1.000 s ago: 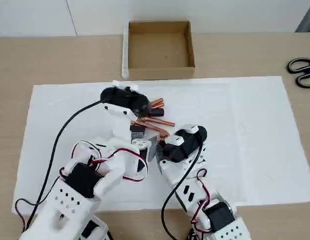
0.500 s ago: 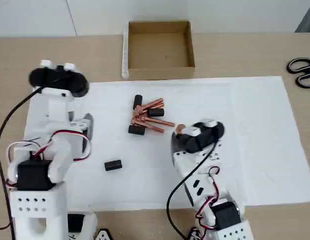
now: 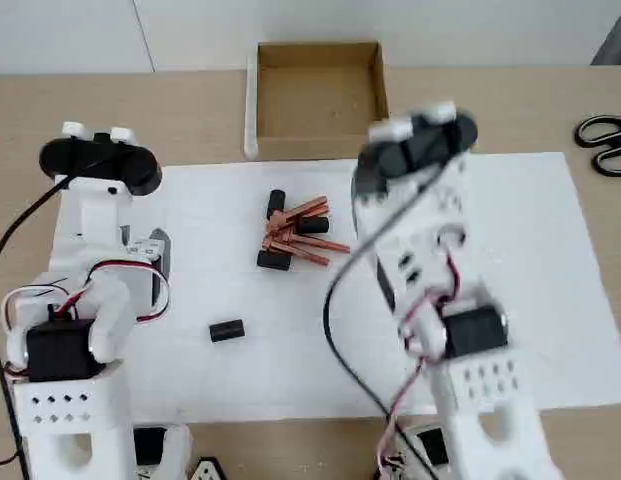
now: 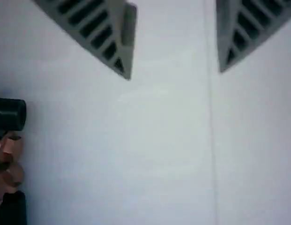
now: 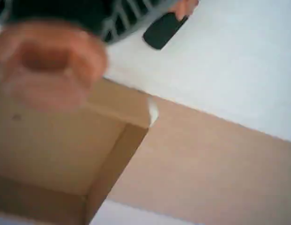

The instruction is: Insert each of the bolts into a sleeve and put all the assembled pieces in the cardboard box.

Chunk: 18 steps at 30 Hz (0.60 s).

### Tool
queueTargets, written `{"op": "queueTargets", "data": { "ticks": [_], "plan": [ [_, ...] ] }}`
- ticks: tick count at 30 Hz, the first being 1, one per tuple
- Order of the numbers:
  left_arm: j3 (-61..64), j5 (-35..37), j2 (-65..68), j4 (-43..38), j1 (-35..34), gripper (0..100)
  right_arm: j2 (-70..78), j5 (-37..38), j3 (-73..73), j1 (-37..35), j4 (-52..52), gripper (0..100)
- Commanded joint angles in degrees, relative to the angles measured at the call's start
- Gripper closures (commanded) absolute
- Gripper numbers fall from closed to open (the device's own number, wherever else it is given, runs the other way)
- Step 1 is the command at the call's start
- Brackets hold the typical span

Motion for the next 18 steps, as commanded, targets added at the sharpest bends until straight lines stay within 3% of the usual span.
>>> {"op": "queueTargets", "data": {
  "ticks": [1,9,18],
  "plan": [
    [0.48,-0.26,-1.14,0.18,-0.26,88,21.76,0.53,-23.30,2.68,-2.07,99.5],
    [1.27,-0.35,-1.14,0.26,-0.26,88,60.26,0.18,-56.70,5.93,-2.15,99.5],
    [3.82,-0.35,-1.14,0.18,-0.35,88,92.70,0.09,-90.55,5.76,-1.80,99.5]
  ]
}}
